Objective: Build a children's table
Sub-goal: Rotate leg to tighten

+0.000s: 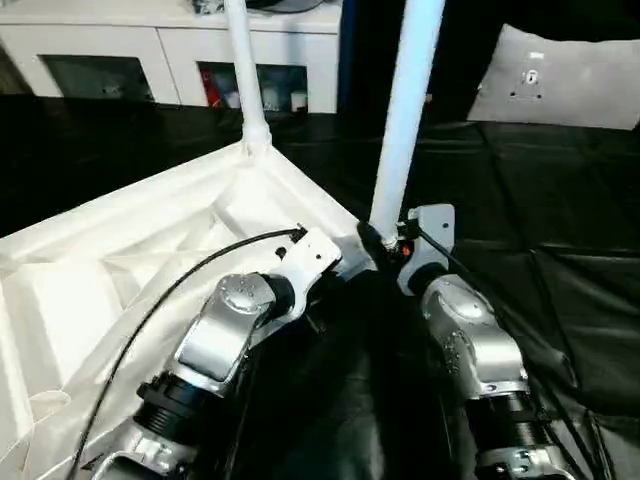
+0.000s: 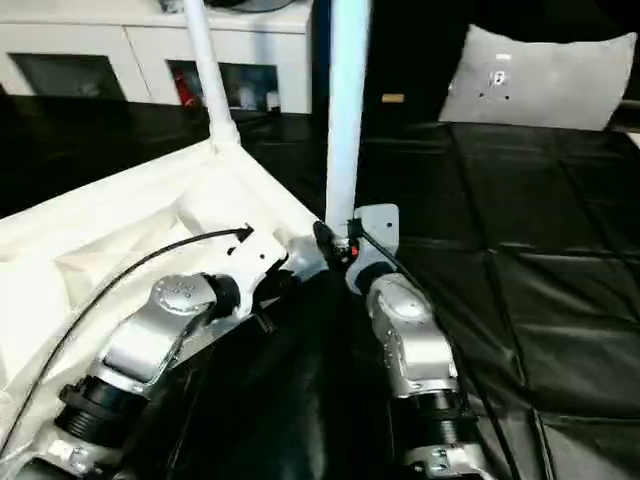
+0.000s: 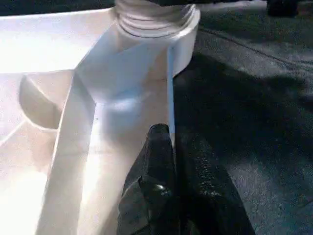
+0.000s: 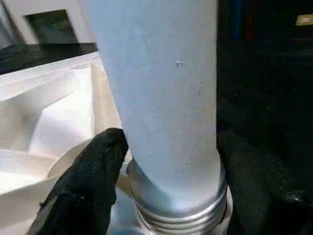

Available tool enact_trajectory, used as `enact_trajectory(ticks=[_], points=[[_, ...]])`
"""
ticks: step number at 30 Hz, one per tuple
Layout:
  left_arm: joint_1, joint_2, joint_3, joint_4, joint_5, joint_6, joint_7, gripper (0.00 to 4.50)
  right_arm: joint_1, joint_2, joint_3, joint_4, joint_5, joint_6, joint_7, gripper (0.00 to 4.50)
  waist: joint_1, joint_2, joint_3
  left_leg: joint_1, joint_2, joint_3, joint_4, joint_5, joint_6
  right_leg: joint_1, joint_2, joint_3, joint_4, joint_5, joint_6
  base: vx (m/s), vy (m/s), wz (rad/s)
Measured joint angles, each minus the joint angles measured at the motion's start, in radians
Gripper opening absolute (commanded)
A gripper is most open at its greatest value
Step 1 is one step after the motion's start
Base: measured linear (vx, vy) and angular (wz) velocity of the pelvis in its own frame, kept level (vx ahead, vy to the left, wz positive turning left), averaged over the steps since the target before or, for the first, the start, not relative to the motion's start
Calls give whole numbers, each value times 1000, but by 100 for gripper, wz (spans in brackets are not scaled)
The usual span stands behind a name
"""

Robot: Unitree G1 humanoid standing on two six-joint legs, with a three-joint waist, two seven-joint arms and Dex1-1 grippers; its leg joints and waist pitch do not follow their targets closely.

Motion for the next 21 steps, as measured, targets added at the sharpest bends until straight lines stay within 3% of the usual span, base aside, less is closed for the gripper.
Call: enact_trajectory(ticks=[5, 10, 14, 18, 21], points=[[-6, 57, -4, 21, -9, -61, -49, 0, 40, -98, 15, -5, 35, -13, 156, 404, 2, 0, 0, -1, 0, 0, 0, 1, 1, -2, 0, 0, 1, 1, -1, 0, 0, 0], [-16, 133, -6, 54, -30, -138, -144, 0, 55, -259, 23, -7, 75, -47, 382, 446, 17, -3, 2, -1, 0, 1, 2, 2, 2, -2, 0, 0, 1, 2, -2, 0, 0, 0], [-18, 197, -12, 69, -46, -204, -228, 0, 54, -359, 22, -7, 94, -69, 536, 446, 29, -4, 2, -1, 1, 1, 3, 2, 2, -2, 0, 0, 1, 2, -2, 0, 0, 0], [-19, 284, -38, 77, -65, -300, -360, 0, 36, -435, 72, 0, 93, -102, 672, 446, 38, -4, 2, -2, 1, 1, 3, 2, 2, -3, 0, 0, 2, 2, -2, 0, 0, 0], [-20, 335, -54, 79, -69, -356, -446, 0, 24, -465, 101, 9, 85, -127, 727, 446, 56, -4, 2, -2, 1, 2, 3, 2, 3, -3, -1, 0, 2, 2, -2, 0, 0, 0]])
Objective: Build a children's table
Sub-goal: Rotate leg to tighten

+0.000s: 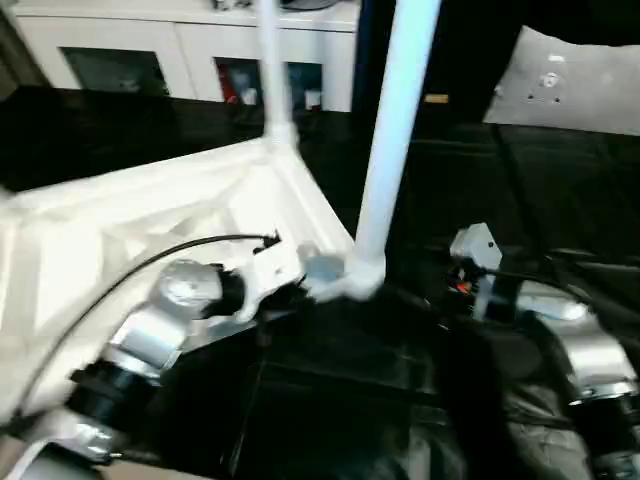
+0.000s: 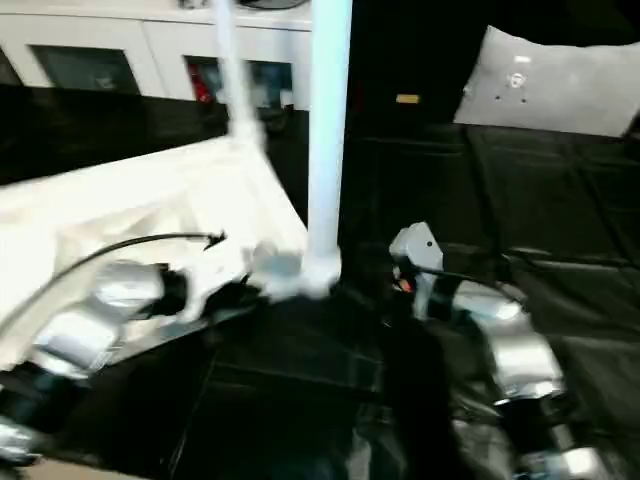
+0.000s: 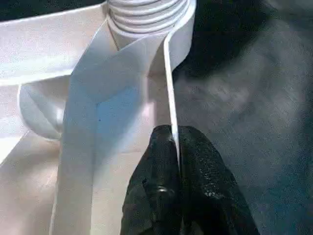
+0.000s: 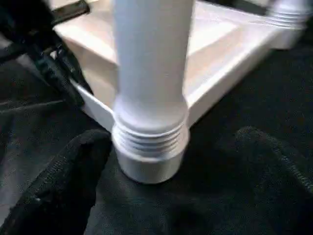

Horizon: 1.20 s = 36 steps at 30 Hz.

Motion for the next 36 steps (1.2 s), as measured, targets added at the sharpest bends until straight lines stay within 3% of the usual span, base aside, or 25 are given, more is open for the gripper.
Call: enact_trajectory(ticks=[6, 12, 13, 21, 23, 36], points=[[-25, 31, -37, 20, 0, -72, -86, 0, -30, 1, 37, 31, -9, -5, 98, 446, 9, 0, 0, 1, -1, 3, 1, 0, 1, 1, -1, 3, 0, 0, -1, 0, 0, 0], [-31, 32, -45, 33, -1, -100, -112, 0, -37, 0, 77, 40, 4, -1, 141, 399, 13, 0, 0, 1, 0, 3, 1, 0, 1, 1, -1, 3, 1, 0, 0, 0, 0, 0], [-33, 32, -46, 36, -1, -103, -116, 0, -40, 1, 77, 42, 4, -1, 144, 374, 13, 0, 0, 1, 0, 4, 1, 0, 1, 1, -1, 3, 1, 0, 0, 0, 0, 0], [-34, 34, -47, 38, -2, -108, -126, 0, -61, 17, 81, 78, 14, -1, 186, 319, 15, -1, 0, 1, 0, 4, 1, 0, 0, 1, -1, 3, 1, 0, 0, 0, 0, 0], [-34, 36, -47, 38, -2, -109, -127, 0, -63, 17, 83, 80, 19, 4, 191, 287, 14, -2, 0, 1, 0, 4, 1, 0, 0, 1, -1, 3, 1, 0, 0, 0, 0, 0], [-22, 30, -37, 20, -9, -76, -123, 0, -27, 63, 60, 55, 65, 82, 169, 263, 16, -4, -1, 3, 0, 5, 1, 1, 0, 2, -1, 3, 2, 0, 0, 0, 0, 0]])
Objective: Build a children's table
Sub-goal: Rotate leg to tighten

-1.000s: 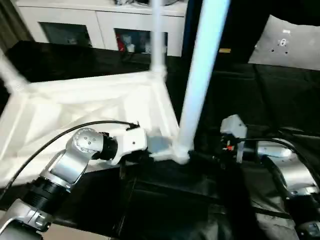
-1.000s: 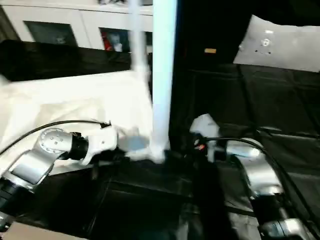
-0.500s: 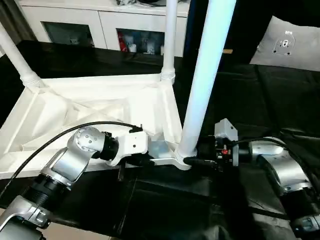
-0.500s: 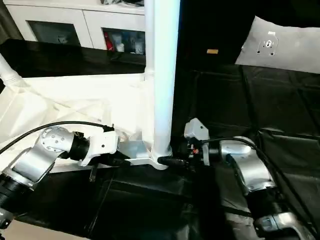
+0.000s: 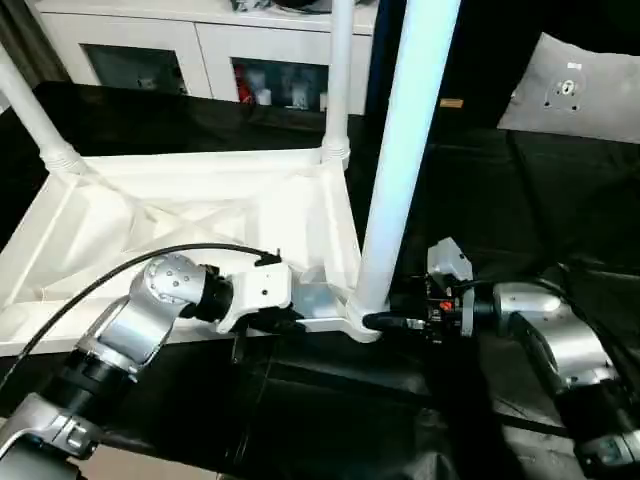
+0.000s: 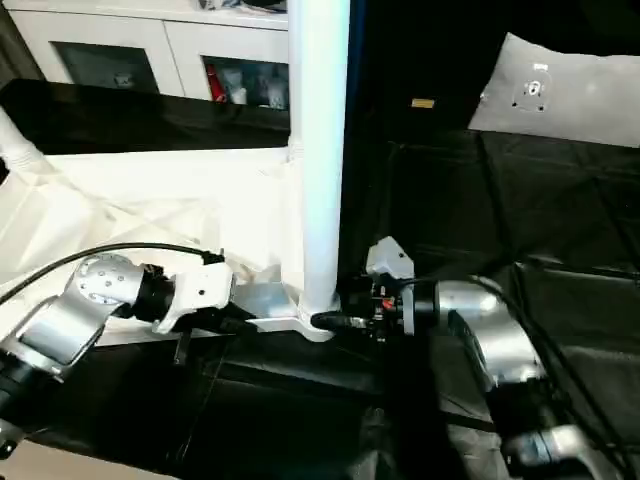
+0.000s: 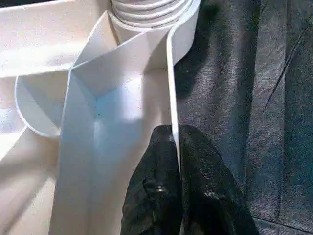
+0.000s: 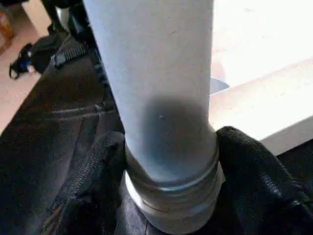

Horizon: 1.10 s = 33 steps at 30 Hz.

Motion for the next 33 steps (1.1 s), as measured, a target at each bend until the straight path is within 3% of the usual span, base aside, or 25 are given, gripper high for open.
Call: enact_trajectory(ticks=[4, 8, 10, 11, 16, 17, 24, 33], points=[[18, -60, 41, -16, 11, 128, 91, 0, 67, 92, -50, -62, -14, 28, -193, 262, -3, 1, -2, 5, 0, 0, 0, 1, -2, 5, 0, 0, 0, 0, 0, 0, 0, 0], [24, -178, 79, -17, 47, 264, 257, 0, 84, 237, -104, -93, -80, 71, -509, 262, -31, 2, -3, 16, -1, 2, 0, -1, -9, 14, -1, 2, -5, -5, 8, 0, 0, 0], [24, -213, 81, -21, 48, 295, 299, 0, 83, 259, -112, -99, -95, 80, -574, 262, -41, 2, -3, 17, -1, 2, 0, 0, -9, 15, -1, 2, -6, -5, 9, 0, 0, 0], [25, -273, 96, -14, 62, 328, 368, 0, 79, 324, -138, -96, -127, 82, -686, 262, -47, 2, -3, 17, -2, 2, 0, 1, -7, 16, -1, 3, -6, -5, 9, 0, 0, 0], [23, -396, 98, -12, 92, 384, 521, 0, 52, 413, -158, -92, -200, 88, -921, 262, -52, 1, -2, 13, -2, 2, 0, 1, -6, 13, -2, 3, -8, -5, 9, 0, 0, 0], [21, -411, 98, -12, 93, 393, 537, 0, 46, 417, -159, -88, -205, 87, -946, 296, -51, 1, -2, 11, -2, 2, -1, 1, -6, 12, -1, 3, -7, -5, 9, 0, 0, 0], [11, -384, 77, -21, 97, 371, 518, 0, 47, 398, -162, -86, -194, 66, -907, 372, -48, 1, -2, 9, -2, -1, -5, 4, -1, 10, 0, 1, -4, -4, 9, 0, 0, 0], [14, -263, 67, -32, 70, 295, 390, 0, 79, 237, -142, -89, -110, 36, -608, 443, -43, 2, -2, 1, -1, -4, -4, 4, -1, 5, 0, -2, -3, 1, 1, 0, 0, 0]])
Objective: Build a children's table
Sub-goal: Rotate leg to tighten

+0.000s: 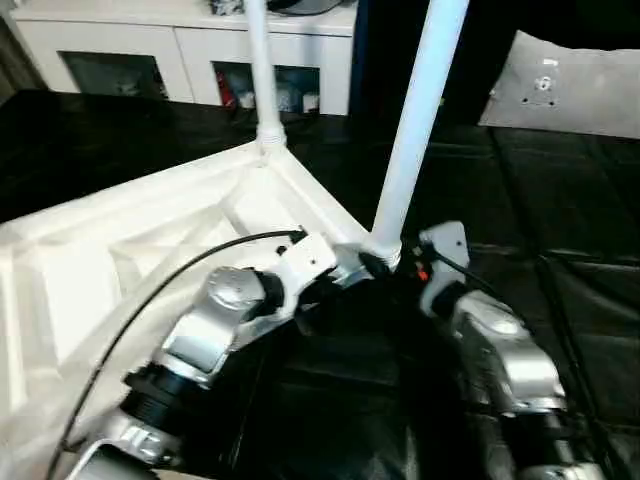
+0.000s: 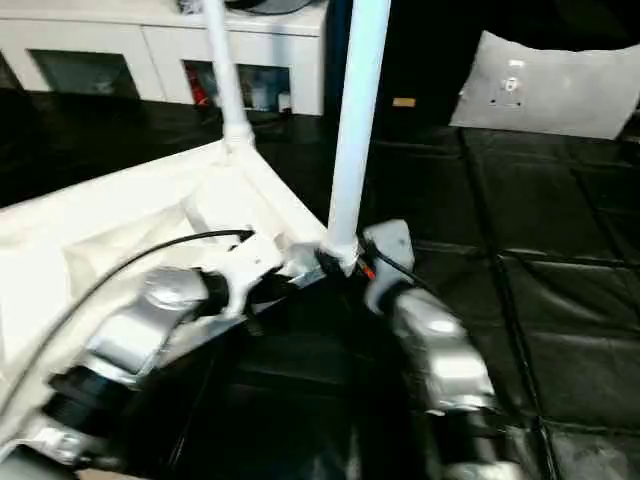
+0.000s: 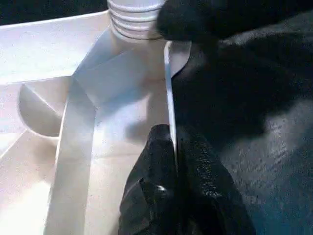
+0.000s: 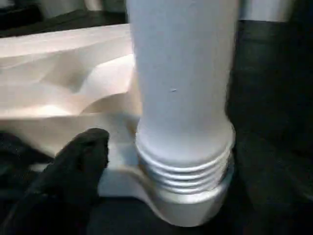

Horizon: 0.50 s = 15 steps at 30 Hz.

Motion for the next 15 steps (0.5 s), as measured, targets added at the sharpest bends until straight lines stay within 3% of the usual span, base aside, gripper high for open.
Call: enact_trajectory(ticks=[8, 14, 15], points=[[5, 140, -20, 29, -40, -170, -186, 0, -23, -204, 28, -8, 32, -61, 294, 443, 26, 0, 0, -1, 0, 0, 3, 0, 0, 0, 0, 0, 1, 0, 0, 0, 0, 0], [2, 224, -32, 55, -63, -274, -326, 0, -47, -281, 72, 0, 68, -77, 494, 443, 31, 0, 0, 0, 0, 0, 3, 0, 0, 1, 0, 0, 1, 0, -1, 0, 0, 0], [1, 231, -32, 60, -70, -285, -343, 0, -47, -282, 74, 6, 72, -77, 513, 427, 31, 0, 0, 0, 0, 0, 3, 0, 0, 1, 0, 0, 1, 1, -1, 0, 0, 0]])
